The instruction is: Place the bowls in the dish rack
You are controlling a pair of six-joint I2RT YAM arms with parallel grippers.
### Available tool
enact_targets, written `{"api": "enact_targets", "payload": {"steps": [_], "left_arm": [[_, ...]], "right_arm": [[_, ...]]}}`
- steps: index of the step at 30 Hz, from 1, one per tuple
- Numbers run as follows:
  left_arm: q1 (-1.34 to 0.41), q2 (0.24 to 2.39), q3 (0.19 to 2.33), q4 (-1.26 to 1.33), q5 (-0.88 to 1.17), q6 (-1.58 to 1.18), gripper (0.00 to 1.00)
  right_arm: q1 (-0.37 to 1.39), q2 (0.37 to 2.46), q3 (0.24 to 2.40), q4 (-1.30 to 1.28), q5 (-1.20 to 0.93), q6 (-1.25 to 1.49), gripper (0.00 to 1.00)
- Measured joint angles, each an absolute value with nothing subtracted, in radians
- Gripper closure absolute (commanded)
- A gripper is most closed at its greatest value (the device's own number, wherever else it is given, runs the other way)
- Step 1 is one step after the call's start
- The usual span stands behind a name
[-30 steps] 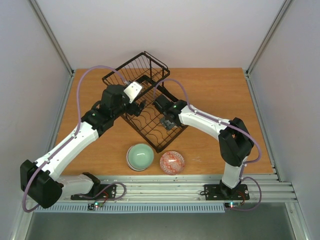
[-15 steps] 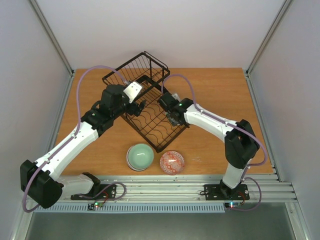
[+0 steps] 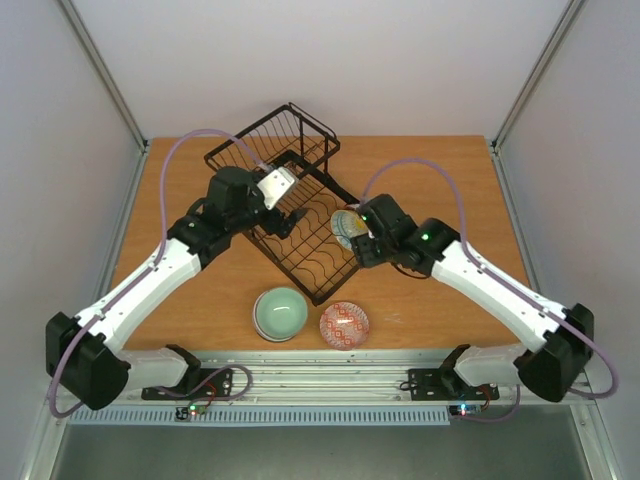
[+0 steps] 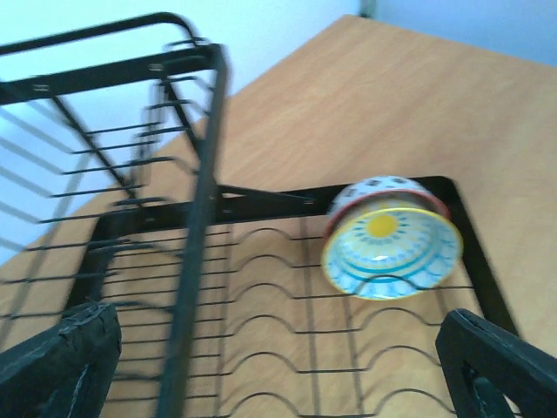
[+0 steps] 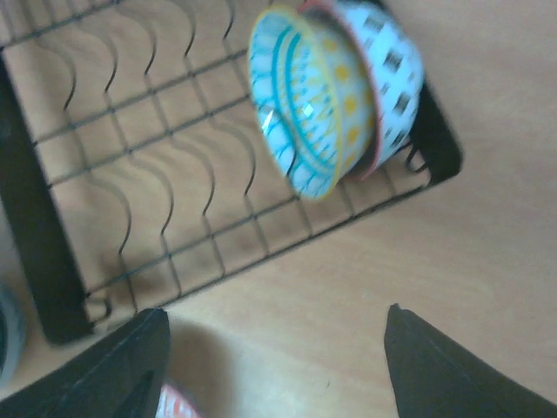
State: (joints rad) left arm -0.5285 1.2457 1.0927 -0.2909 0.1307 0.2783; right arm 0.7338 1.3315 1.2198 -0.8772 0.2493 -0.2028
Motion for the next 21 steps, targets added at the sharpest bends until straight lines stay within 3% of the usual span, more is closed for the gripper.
{"api": "enact_targets", "payload": {"steps": [3,6,11,21], "left_arm": [[-0.535,1.284,1.117,-0.325,0.226,0.276,0.02],[-0.545,1.336,1.147,-0.348,0.297,0.284,0.02],[-0.571,1.371,1.163,-0.384,0.352,0.279,0.02],[-0.594,1.406,1.163,-0.477,0.360,0.274,0.02]], "right_arm": [[0.735,1.256,1.140,-0.899,0.152,-0.140,0.54],[0.743,1.219,1.031,-0.920,0.065,-0.080,0.58],[0.794,1.195,0.879,-0.933,-0.045,0.020,0.59],[0.876,1.240,0.820,-0.868,-0.108,0.120,0.61]]}}
